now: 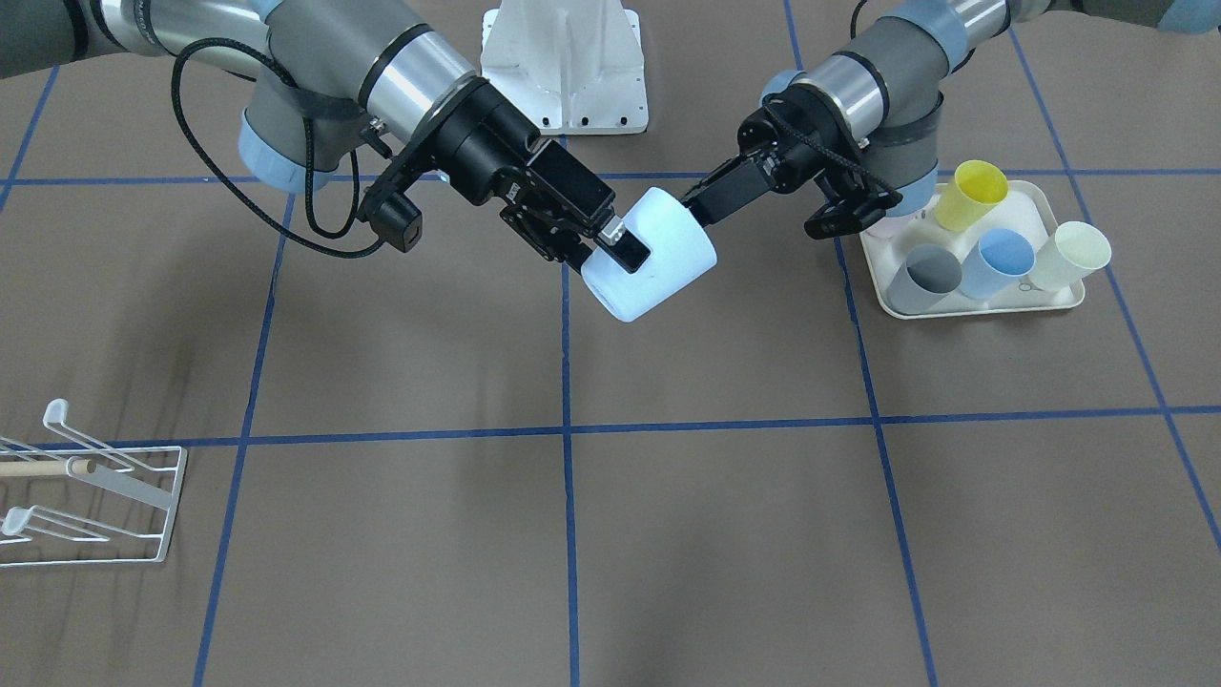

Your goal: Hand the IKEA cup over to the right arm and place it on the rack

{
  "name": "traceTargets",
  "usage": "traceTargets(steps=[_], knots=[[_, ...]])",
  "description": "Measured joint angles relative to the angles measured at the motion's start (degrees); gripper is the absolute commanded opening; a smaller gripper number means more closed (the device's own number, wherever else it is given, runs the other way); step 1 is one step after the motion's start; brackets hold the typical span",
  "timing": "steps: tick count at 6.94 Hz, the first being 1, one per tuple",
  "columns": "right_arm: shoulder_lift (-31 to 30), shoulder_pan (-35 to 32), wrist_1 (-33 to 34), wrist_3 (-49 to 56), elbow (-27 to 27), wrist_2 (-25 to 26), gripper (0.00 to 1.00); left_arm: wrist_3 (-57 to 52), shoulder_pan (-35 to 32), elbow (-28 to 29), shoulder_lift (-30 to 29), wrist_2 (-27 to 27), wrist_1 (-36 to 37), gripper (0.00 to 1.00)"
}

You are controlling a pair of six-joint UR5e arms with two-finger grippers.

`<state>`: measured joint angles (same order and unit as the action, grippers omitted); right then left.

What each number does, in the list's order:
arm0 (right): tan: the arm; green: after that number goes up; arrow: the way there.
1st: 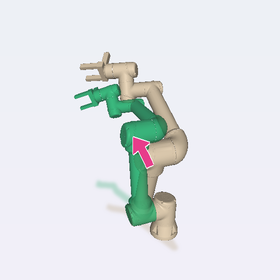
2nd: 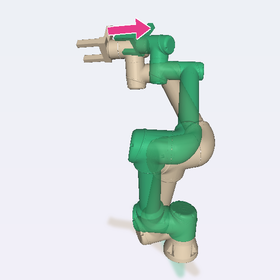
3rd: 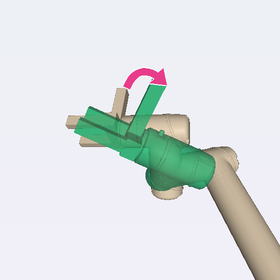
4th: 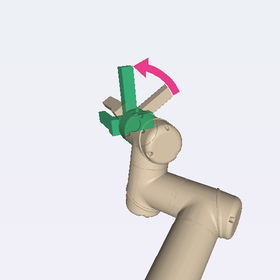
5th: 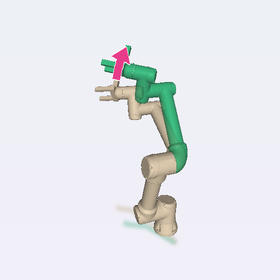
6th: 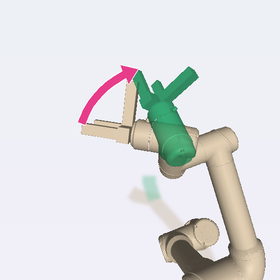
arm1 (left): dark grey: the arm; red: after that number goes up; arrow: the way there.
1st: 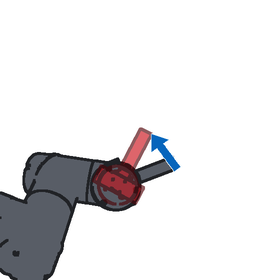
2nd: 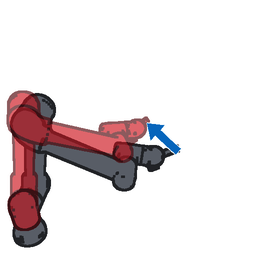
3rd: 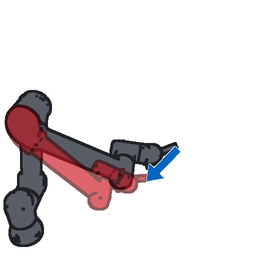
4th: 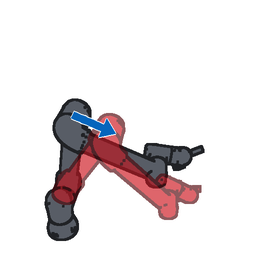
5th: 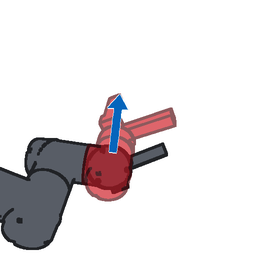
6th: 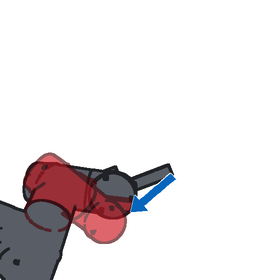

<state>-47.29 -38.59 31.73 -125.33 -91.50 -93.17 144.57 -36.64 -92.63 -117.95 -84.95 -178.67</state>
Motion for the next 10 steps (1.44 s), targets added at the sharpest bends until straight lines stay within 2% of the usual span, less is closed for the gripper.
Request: traceTargets(steps=[1,2,3,4,7,10], knots=[[0.00,0.00,0.00,0.00,0.00,0.00,0.96,-0.05,0.26,0.00,-0.23,0.21,0.10,0.00],[0.00,0.01,0.00,0.00,0.03,0.00,0.35,-0.10,0.37,0.01,-0.30,0.25,0.14,0.00],[0.00,0.05,0.00,0.00,0.21,0.01,0.00,-0.14,0.40,0.05,-0.33,0.21,0.19,0.85],[0.02,0.03,-0.02,0.02,0.51,0.01,0.00,-0.21,0.46,0.07,-0.32,-0.01,0.21,1.00],[-0.07,-0.37,-0.16,0.27,0.92,-0.12,0.00,-0.95,0.19,-0.77,-0.09,-0.62,-0.04,1.00],[-1.83,-3.57,-0.16,3.89,0.66,-0.39,0.00,-1.16,-0.53,-2.04,1.82,-2.14,-0.33,1.00]])
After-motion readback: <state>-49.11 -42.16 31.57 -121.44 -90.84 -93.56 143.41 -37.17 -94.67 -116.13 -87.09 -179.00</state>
